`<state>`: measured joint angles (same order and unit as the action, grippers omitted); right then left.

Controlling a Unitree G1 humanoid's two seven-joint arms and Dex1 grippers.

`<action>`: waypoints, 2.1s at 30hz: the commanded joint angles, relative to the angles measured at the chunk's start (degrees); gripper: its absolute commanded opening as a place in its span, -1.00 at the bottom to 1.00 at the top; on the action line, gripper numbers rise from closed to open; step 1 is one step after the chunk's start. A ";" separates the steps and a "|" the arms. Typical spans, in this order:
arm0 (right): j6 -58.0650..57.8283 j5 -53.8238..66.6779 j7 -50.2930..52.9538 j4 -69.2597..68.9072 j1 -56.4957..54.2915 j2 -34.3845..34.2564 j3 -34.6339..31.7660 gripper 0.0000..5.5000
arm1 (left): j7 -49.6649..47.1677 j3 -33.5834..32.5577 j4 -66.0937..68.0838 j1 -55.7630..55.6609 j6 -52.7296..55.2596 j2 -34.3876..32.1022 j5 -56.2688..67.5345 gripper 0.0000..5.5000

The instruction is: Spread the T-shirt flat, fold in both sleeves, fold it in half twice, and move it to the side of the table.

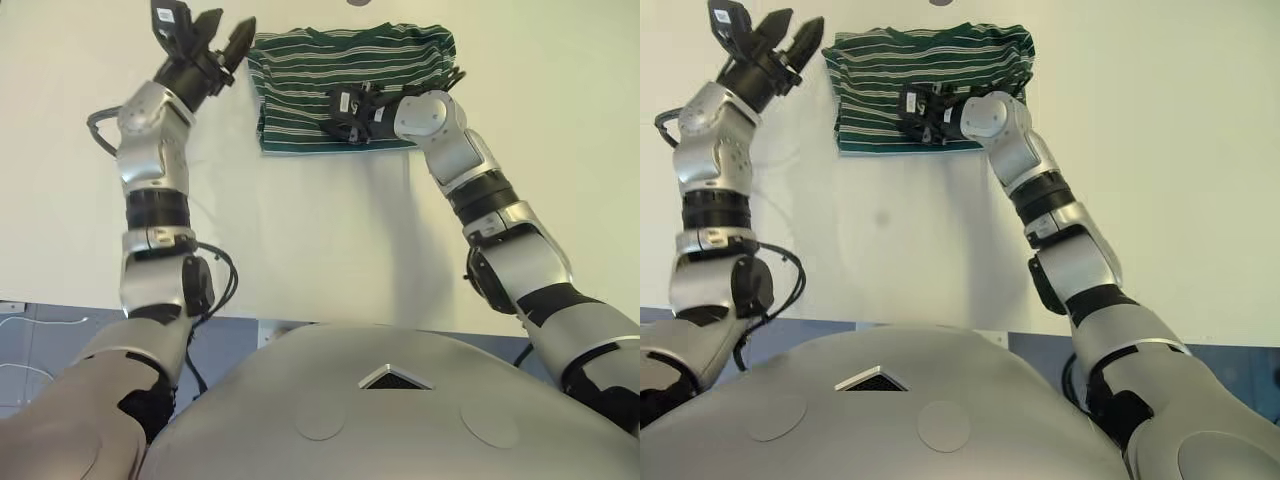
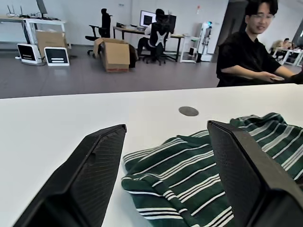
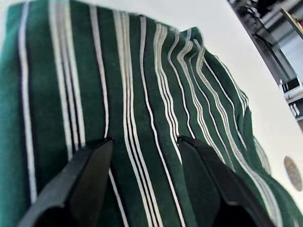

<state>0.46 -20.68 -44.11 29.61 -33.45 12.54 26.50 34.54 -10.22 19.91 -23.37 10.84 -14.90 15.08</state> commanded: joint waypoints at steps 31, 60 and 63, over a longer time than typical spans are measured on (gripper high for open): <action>8.74 14.56 -0.99 -10.77 4.17 18.43 -13.36 -0.08 | 11.59 29.73 -45.40 27.23 -4.36 -20.76 -15.64 0.20; 32.42 15.67 -21.58 -15.34 31.76 40.05 -9.67 -0.37 | 14.19 42.08 -40.39 29.36 0.47 -23.87 -32.83 -0.51; 31.80 15.53 -21.64 -15.05 31.29 39.89 -8.91 -0.59 | 13.86 42.02 -37.86 28.00 -0.21 -23.39 -32.79 -0.72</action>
<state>34.15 -2.35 -64.50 13.11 -3.58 52.07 15.71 47.19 31.28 -22.81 4.11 8.81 -36.65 -15.91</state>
